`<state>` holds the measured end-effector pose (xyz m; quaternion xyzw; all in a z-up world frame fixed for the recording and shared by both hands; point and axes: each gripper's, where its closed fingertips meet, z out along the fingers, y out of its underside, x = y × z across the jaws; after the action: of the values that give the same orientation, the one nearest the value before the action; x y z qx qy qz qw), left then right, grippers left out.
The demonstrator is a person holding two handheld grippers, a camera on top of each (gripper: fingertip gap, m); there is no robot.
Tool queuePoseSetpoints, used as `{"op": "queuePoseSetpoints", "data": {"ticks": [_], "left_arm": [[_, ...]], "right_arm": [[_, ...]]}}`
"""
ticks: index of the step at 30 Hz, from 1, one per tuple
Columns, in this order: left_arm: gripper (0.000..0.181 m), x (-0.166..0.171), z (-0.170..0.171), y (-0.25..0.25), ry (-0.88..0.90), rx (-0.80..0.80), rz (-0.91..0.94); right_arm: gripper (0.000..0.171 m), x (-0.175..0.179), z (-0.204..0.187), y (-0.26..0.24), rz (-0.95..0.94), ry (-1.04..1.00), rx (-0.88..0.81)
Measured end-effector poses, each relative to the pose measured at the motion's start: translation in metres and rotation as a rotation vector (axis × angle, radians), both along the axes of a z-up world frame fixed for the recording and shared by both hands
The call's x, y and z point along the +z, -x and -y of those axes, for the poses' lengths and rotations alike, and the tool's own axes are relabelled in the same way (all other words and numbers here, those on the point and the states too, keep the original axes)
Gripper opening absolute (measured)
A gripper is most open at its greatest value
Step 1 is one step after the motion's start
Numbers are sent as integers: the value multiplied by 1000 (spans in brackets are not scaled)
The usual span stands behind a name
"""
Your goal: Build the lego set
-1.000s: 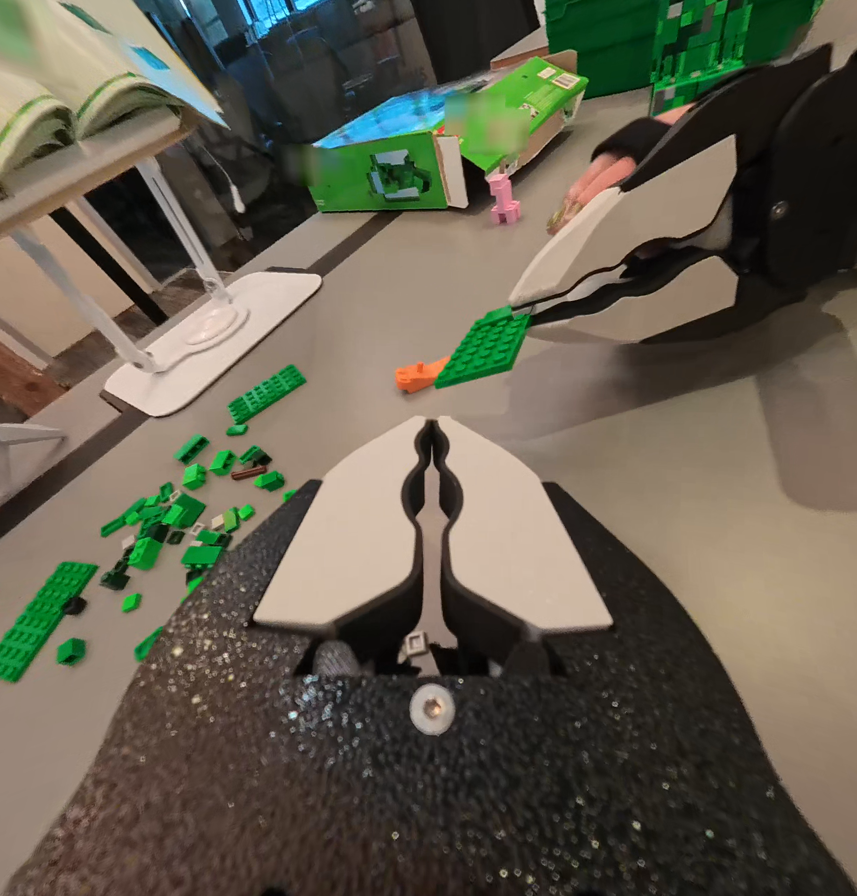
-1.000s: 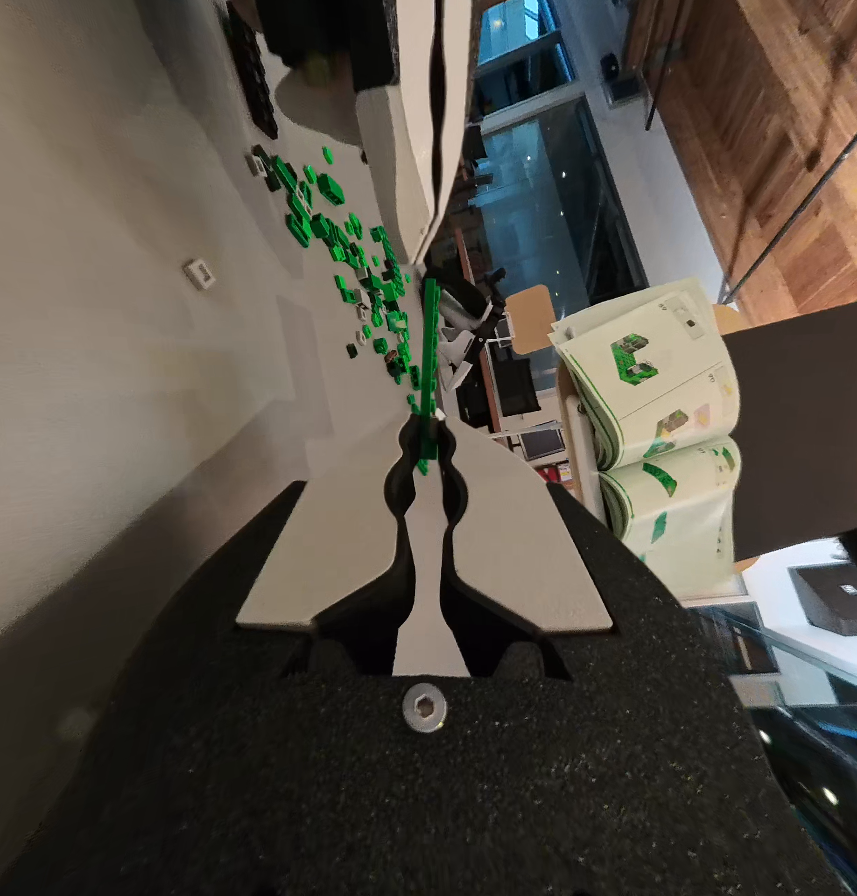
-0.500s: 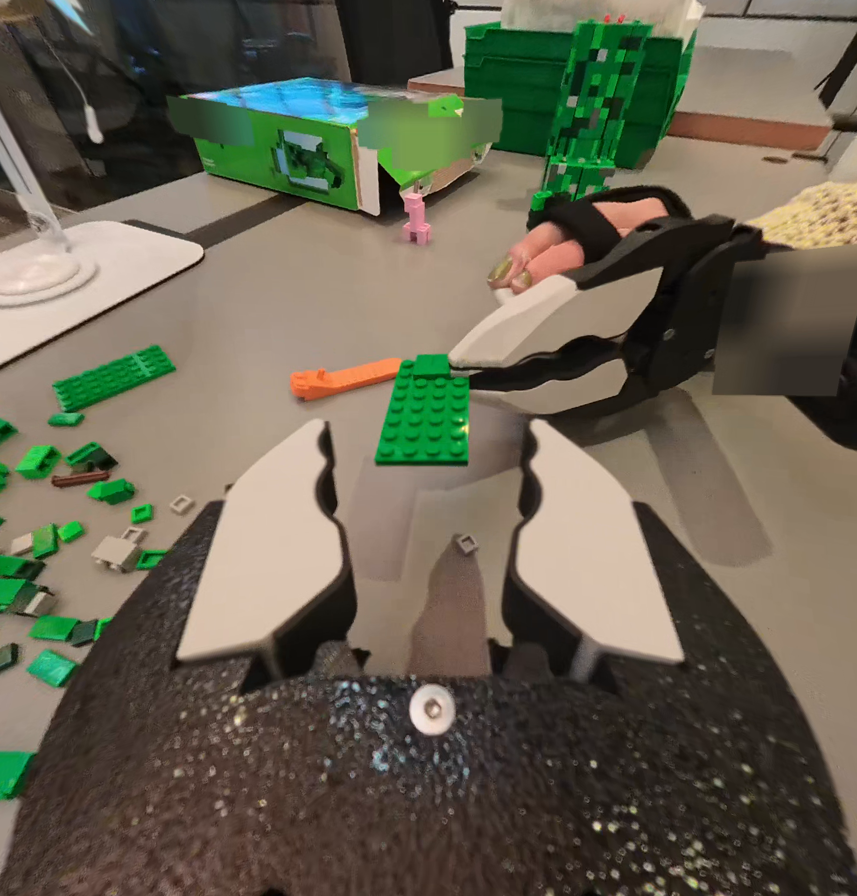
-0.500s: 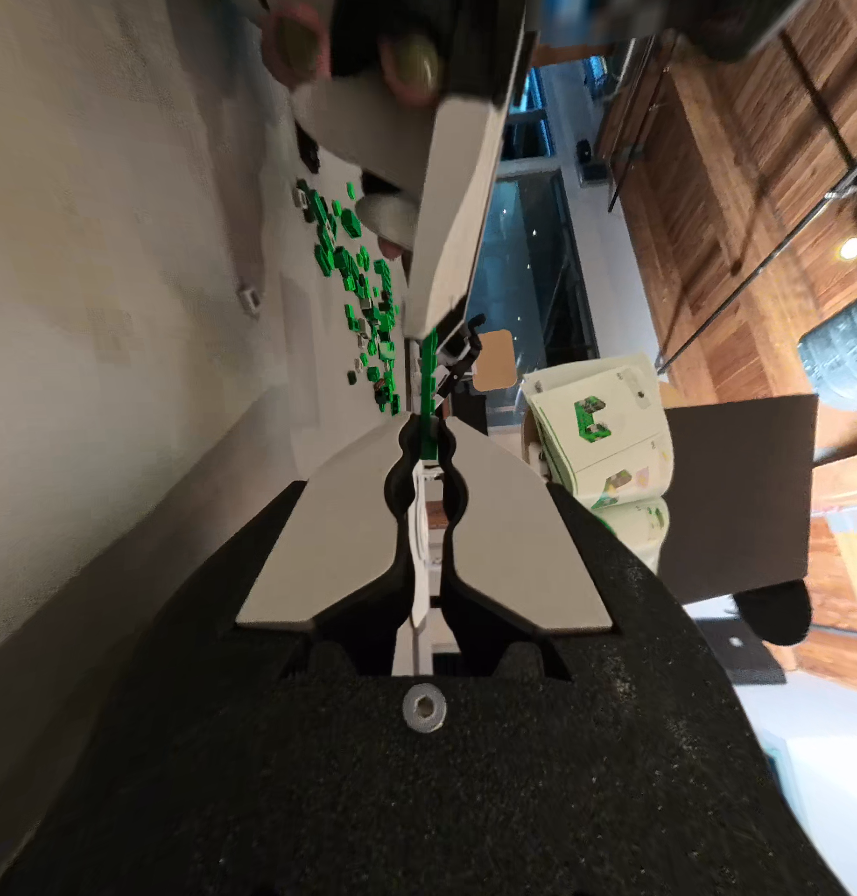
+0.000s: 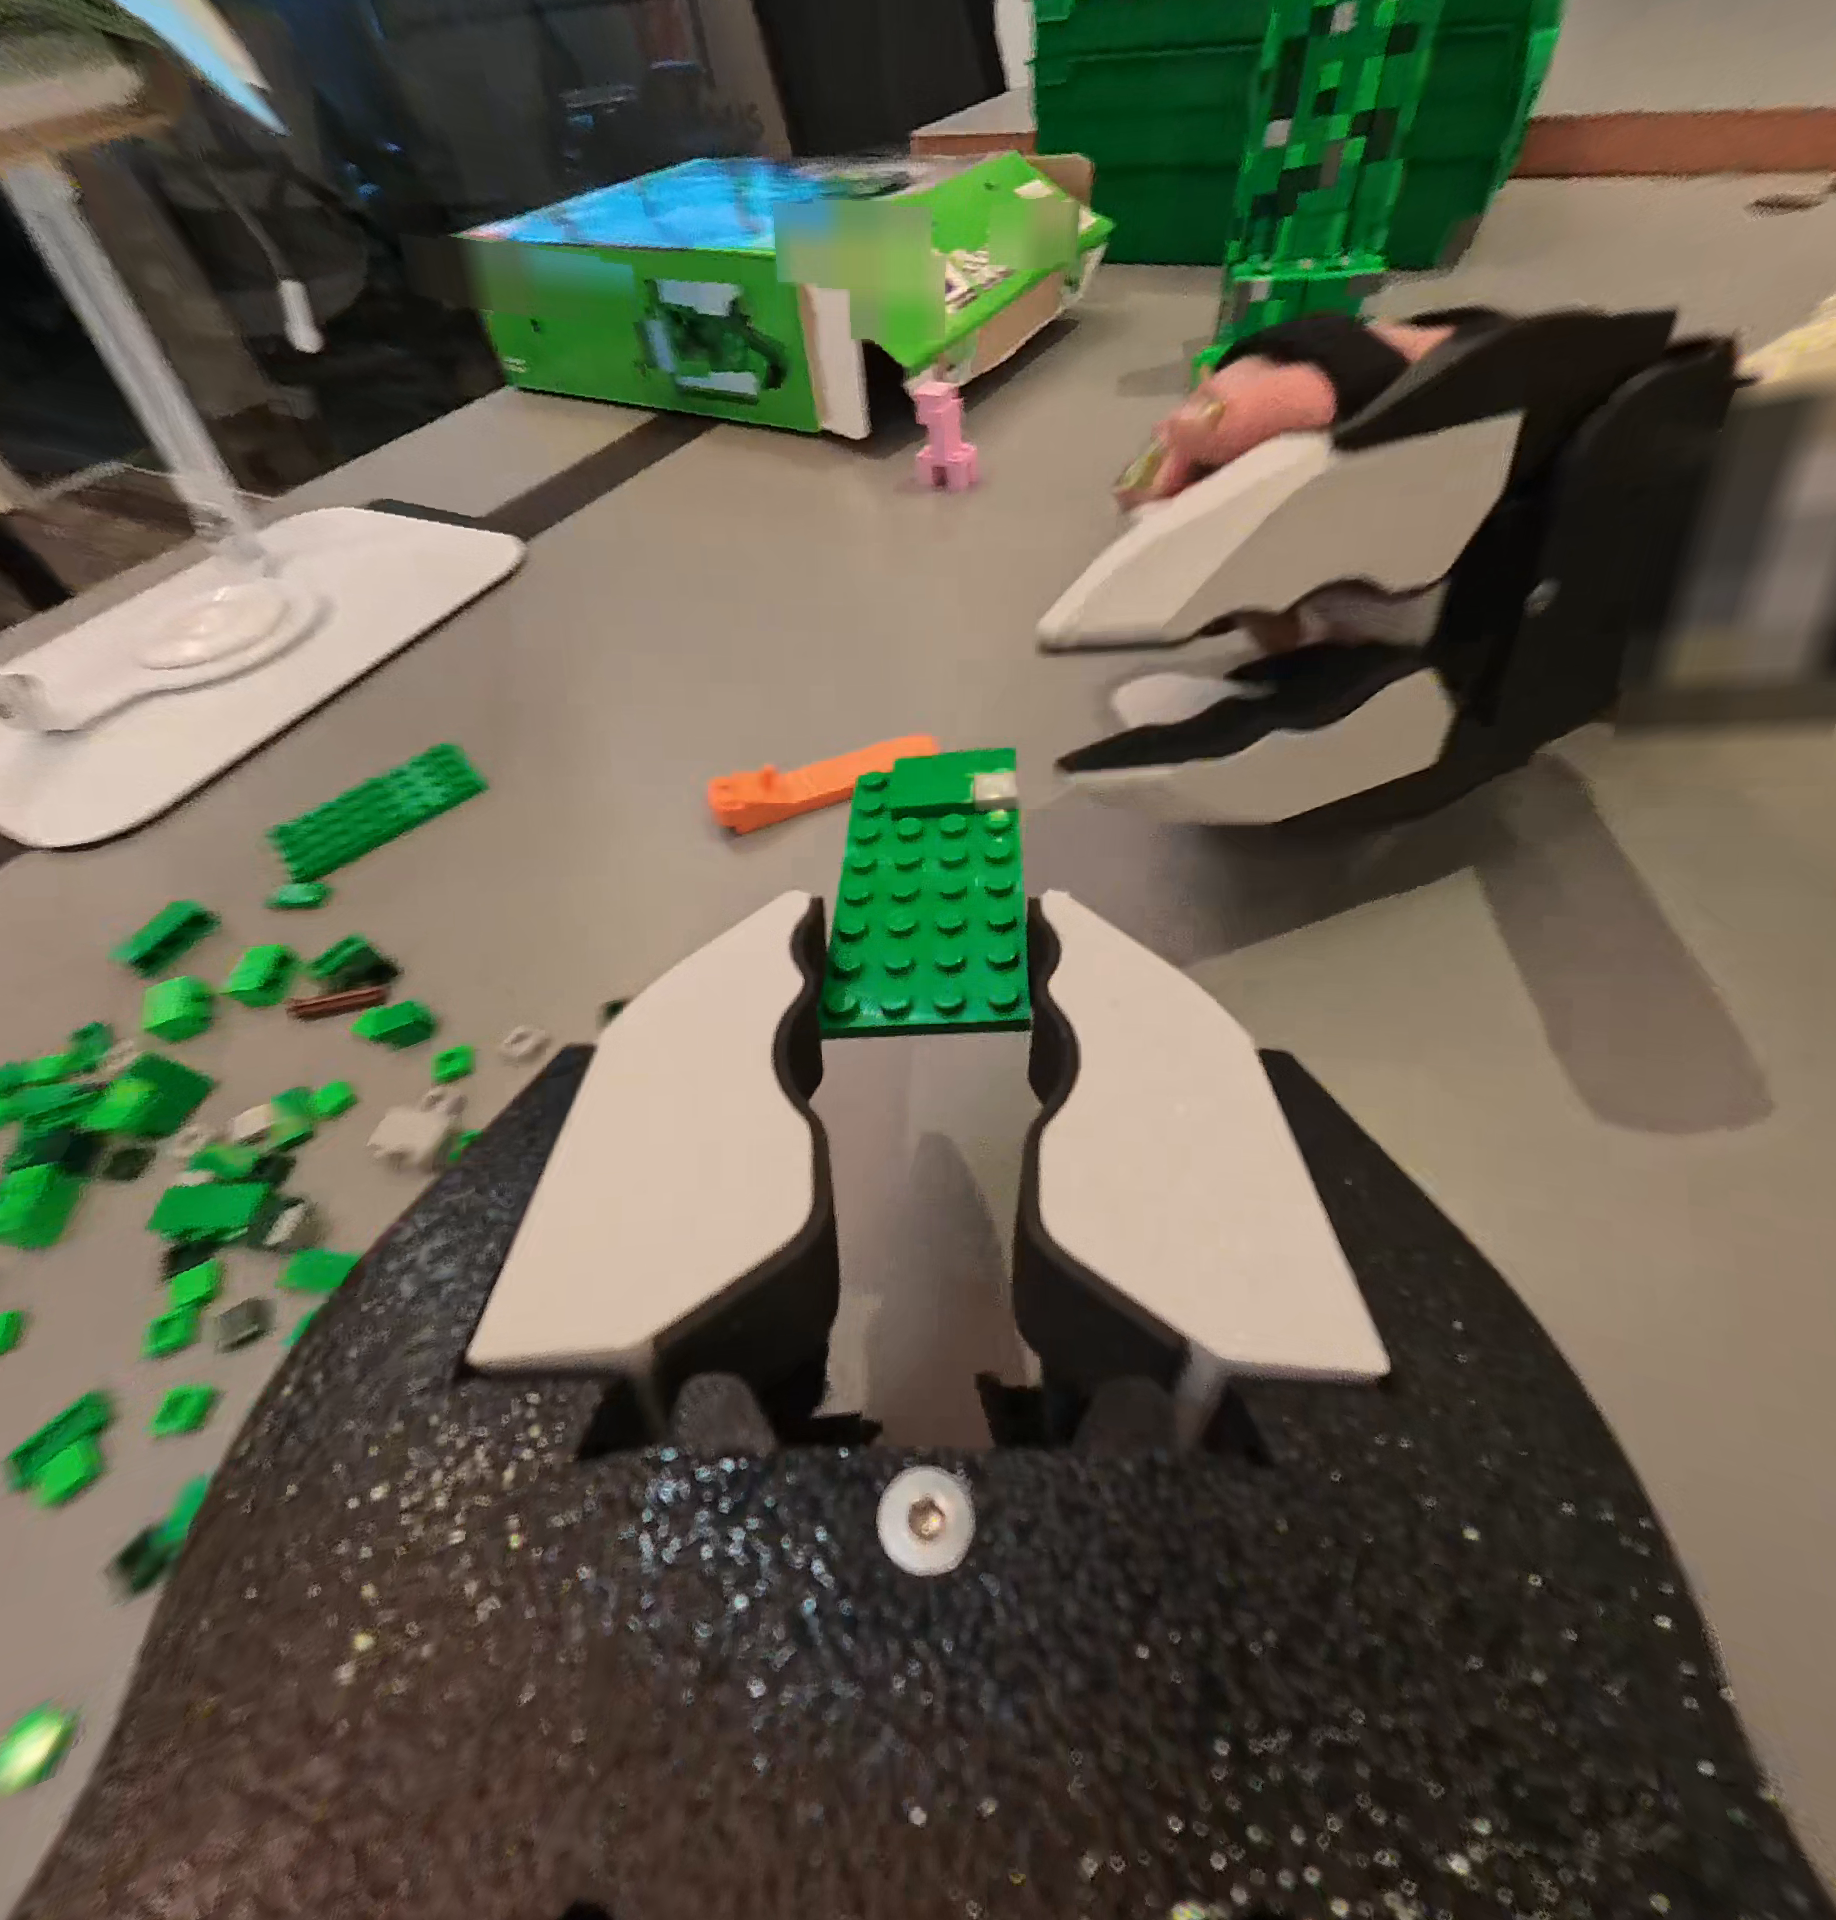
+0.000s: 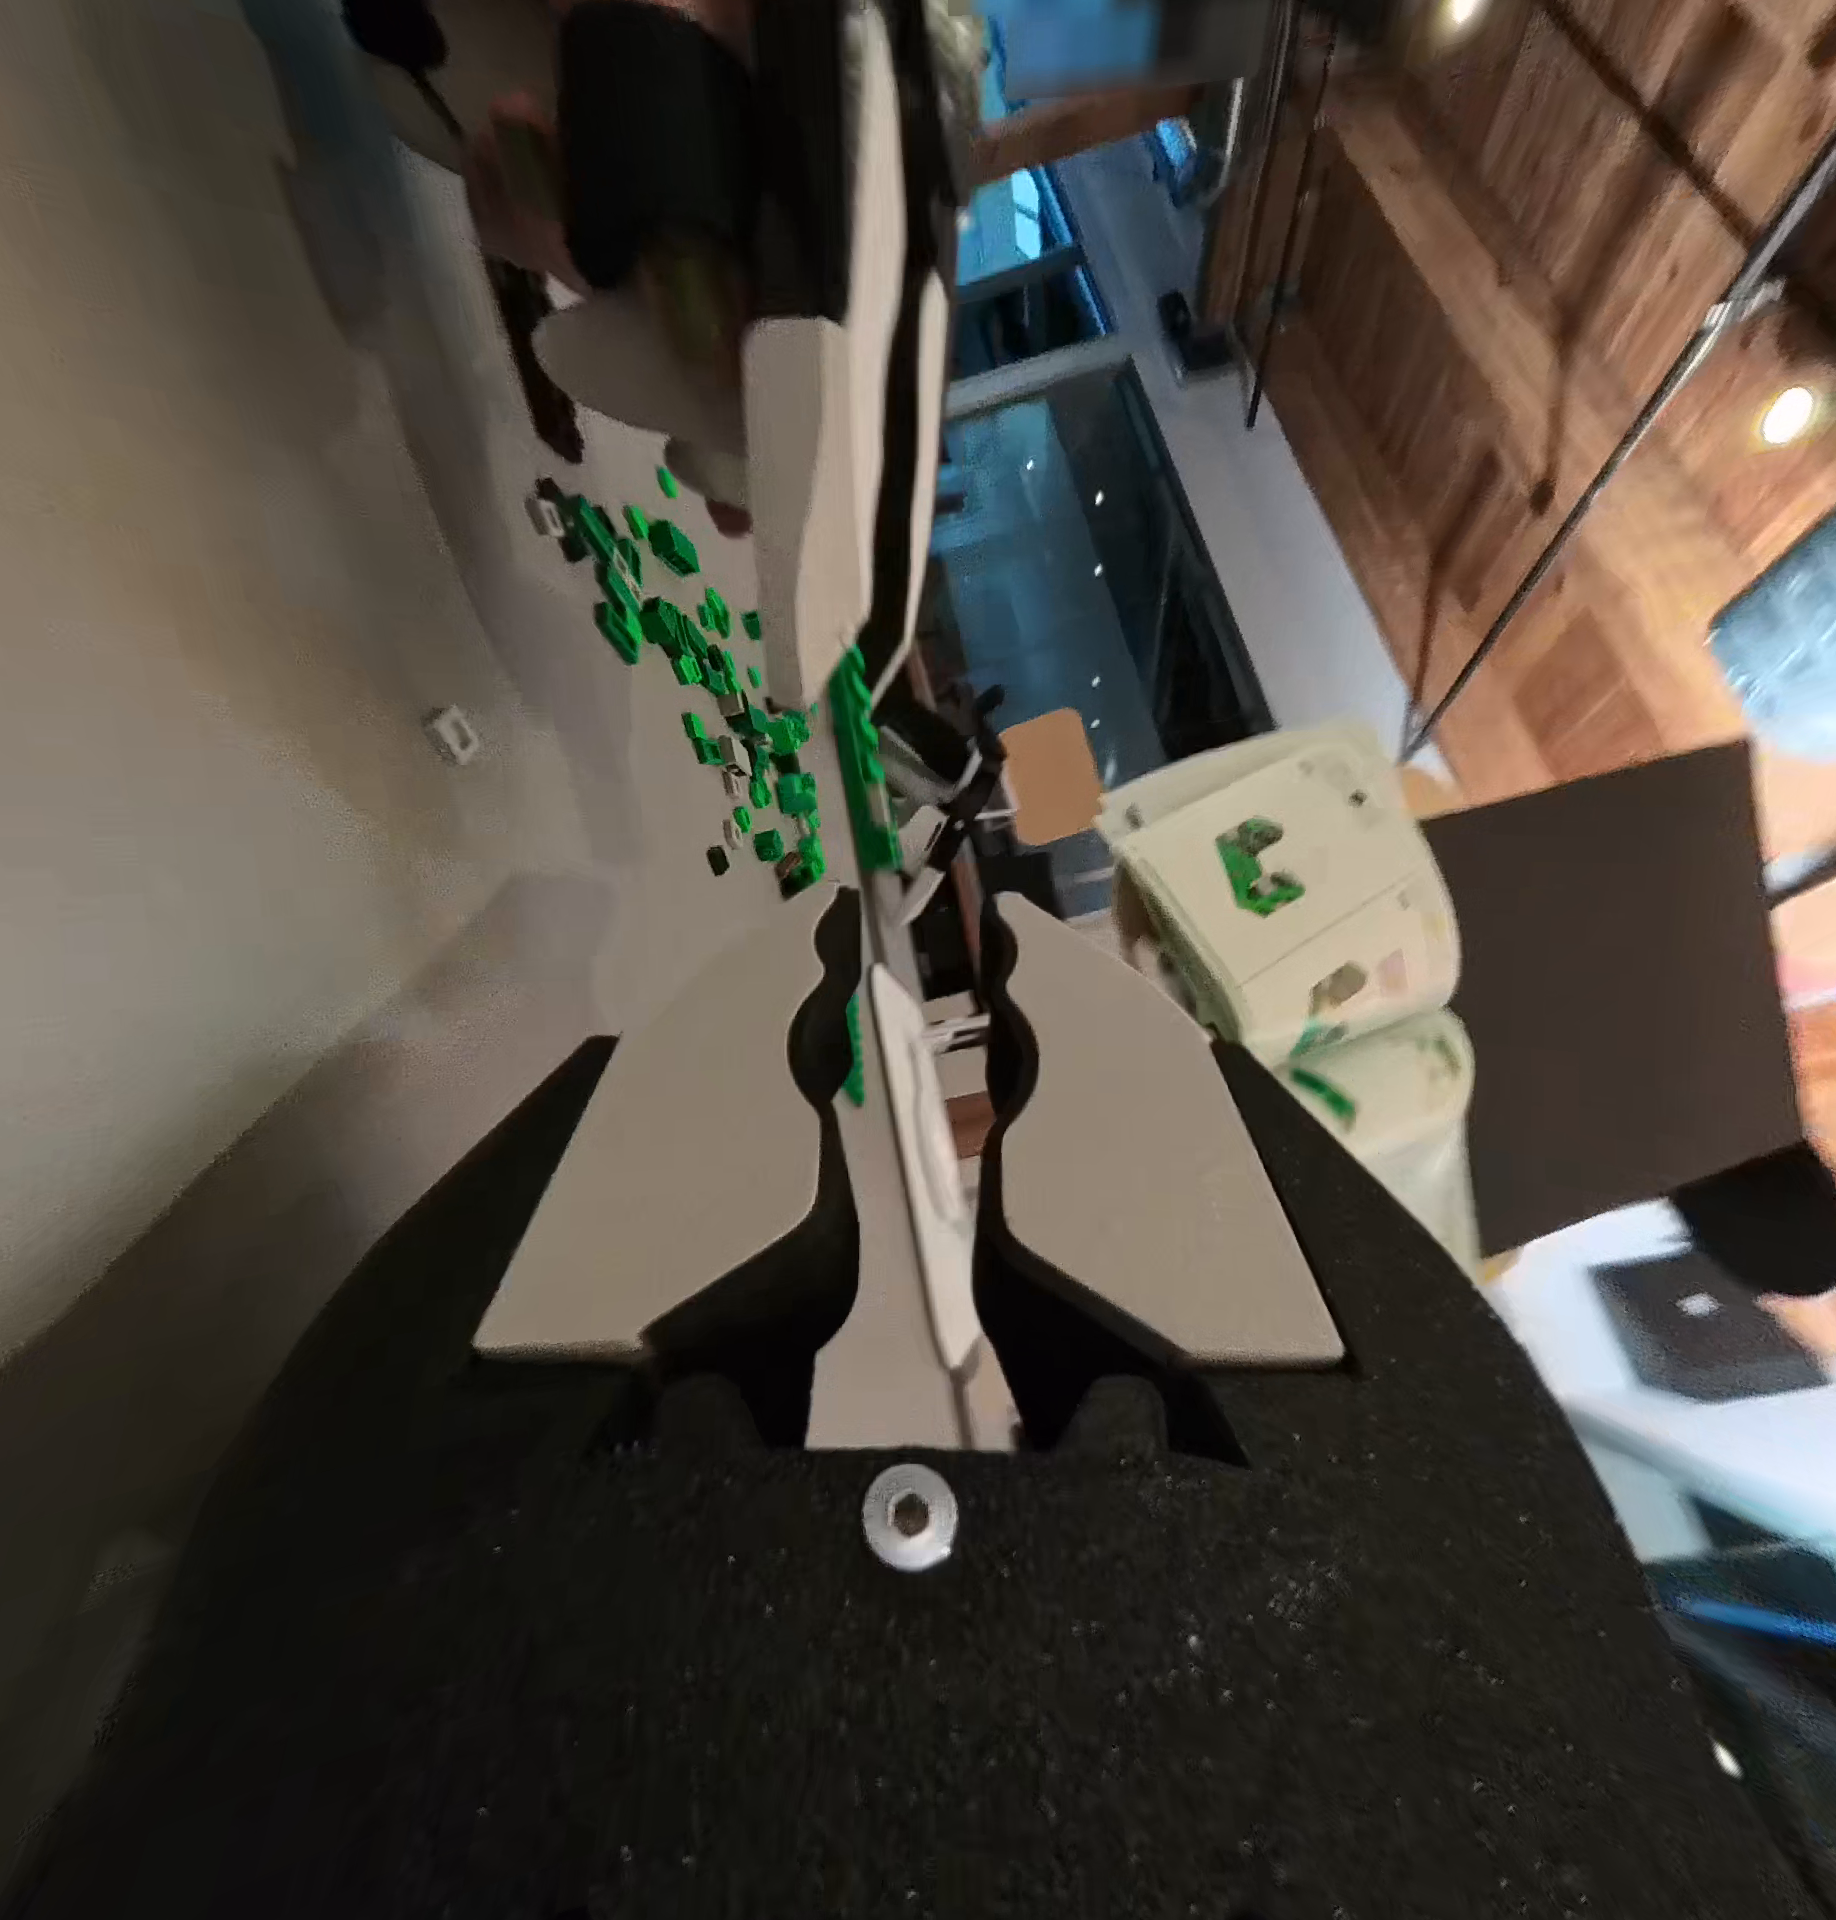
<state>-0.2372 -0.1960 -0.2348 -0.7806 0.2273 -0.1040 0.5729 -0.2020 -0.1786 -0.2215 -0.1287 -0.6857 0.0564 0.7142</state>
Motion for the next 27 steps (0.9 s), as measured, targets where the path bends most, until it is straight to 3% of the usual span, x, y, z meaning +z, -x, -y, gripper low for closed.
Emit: {"op": "queuePoseSetpoints", "data": {"ticks": [8, 12, 18, 23, 27], "left_arm": [[36, 17, 16, 56, -90, 73, 17], [36, 16, 42, 63, -105, 52, -40], [36, 33, 72, 28, -202, 39, 105], [36, 16, 74, 6, -192, 114, -48], [36, 26, 76, -2, -335, 120, -202]], "right_arm": [[22, 6, -21, -6, 47, 568, 42], [22, -5, -18, -3, 136, 664, 57], [19, -16, -10, -3, 244, 752, 99], [18, -19, -4, 2, 320, 842, 113], [18, -1, 15, 9, 322, 955, 236]]}}
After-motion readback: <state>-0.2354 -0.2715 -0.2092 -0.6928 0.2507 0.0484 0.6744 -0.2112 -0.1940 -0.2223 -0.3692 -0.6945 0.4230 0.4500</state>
